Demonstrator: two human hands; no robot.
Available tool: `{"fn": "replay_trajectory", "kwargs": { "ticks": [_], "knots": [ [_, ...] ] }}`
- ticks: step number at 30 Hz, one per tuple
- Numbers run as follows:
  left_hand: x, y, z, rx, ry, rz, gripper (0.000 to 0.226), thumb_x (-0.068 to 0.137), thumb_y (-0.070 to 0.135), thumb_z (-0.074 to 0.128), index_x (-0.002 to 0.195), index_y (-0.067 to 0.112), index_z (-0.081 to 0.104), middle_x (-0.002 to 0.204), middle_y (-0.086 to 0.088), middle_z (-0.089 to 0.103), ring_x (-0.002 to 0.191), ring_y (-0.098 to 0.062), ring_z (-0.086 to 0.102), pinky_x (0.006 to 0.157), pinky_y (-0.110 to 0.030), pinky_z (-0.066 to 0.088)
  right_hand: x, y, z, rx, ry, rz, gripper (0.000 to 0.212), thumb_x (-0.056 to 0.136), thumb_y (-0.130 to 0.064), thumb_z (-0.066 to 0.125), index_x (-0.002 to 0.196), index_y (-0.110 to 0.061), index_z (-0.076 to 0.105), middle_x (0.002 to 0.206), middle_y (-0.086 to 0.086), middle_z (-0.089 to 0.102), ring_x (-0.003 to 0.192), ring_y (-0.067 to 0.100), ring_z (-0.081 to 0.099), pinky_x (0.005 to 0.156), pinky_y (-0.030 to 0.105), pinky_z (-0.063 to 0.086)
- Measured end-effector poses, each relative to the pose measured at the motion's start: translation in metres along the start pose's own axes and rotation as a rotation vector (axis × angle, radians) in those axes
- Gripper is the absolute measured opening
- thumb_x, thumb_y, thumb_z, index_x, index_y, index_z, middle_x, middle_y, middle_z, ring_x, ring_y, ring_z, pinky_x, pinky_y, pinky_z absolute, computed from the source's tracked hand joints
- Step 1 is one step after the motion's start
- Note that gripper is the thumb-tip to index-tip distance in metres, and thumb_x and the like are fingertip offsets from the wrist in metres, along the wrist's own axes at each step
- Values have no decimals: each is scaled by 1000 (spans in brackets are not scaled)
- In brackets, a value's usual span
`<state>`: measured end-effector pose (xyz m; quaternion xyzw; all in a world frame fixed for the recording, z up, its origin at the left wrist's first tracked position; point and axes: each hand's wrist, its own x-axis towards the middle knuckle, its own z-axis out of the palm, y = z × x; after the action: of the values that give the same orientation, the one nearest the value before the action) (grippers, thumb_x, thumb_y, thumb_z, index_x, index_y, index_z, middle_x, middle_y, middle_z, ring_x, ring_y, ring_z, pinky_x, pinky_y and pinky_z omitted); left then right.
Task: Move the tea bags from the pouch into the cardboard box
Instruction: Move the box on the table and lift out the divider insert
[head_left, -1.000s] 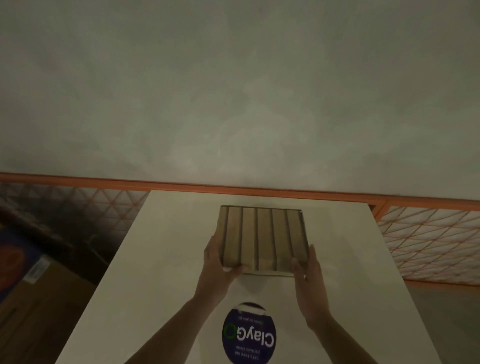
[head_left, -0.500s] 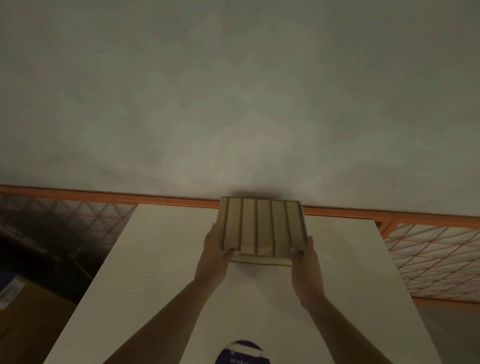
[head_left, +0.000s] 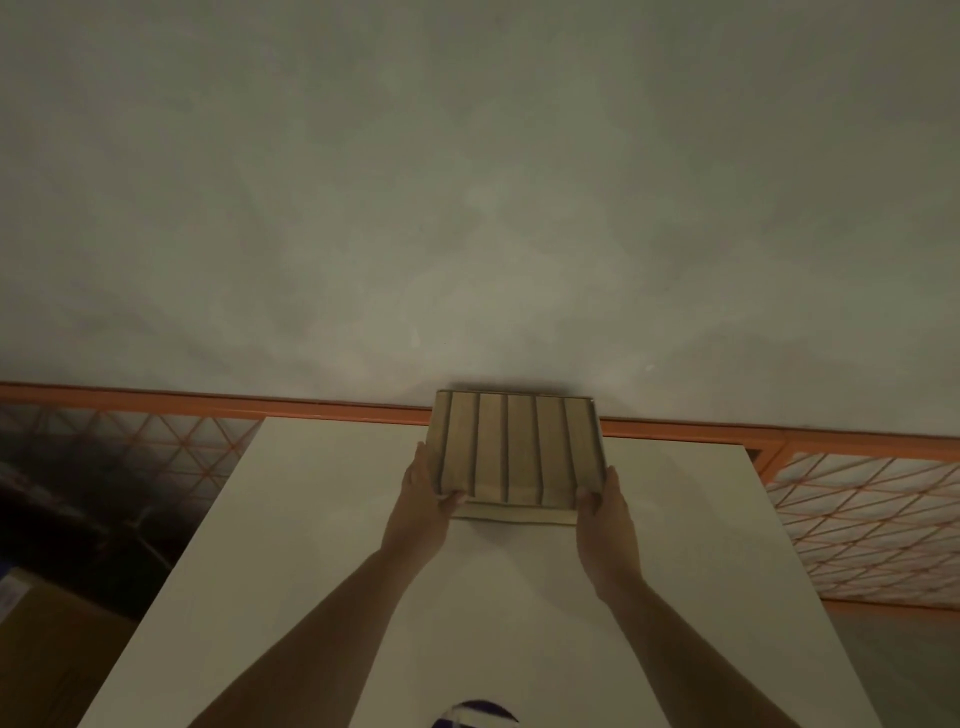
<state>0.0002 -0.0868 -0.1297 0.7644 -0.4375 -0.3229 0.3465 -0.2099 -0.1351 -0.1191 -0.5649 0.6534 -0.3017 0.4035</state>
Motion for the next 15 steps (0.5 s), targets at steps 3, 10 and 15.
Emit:
{"fn": "replay_trajectory", "kwargs": {
  "ticks": [3,10,15],
  "knots": [
    [1,-1,0,49,33,9,90,95,22,71,162,12,12,158,-15,27,144,-34,37,116,-42,33,-2,-3,0,10,3,19,50,103,-24,37,151,-16,24,144,9,45,127,31,48,101,43,44],
    [-5,0,-9,136,91,16,78,86,36,78,151,28,36,137,-7,38,122,-32,53,96,-46,51,-2,-7,-12,-2,-12,35,40,101,-27,42,139,-15,43,128,11,51,97,21,51,83,35,46],
    [-12,5,-10,98,71,-26,82,89,39,75,156,21,31,145,-8,41,127,-31,54,103,-49,49,-8,-15,-19,-82,-45,48,49,101,-28,44,146,-11,35,137,15,43,113,31,50,93,41,45]
  ]
}}
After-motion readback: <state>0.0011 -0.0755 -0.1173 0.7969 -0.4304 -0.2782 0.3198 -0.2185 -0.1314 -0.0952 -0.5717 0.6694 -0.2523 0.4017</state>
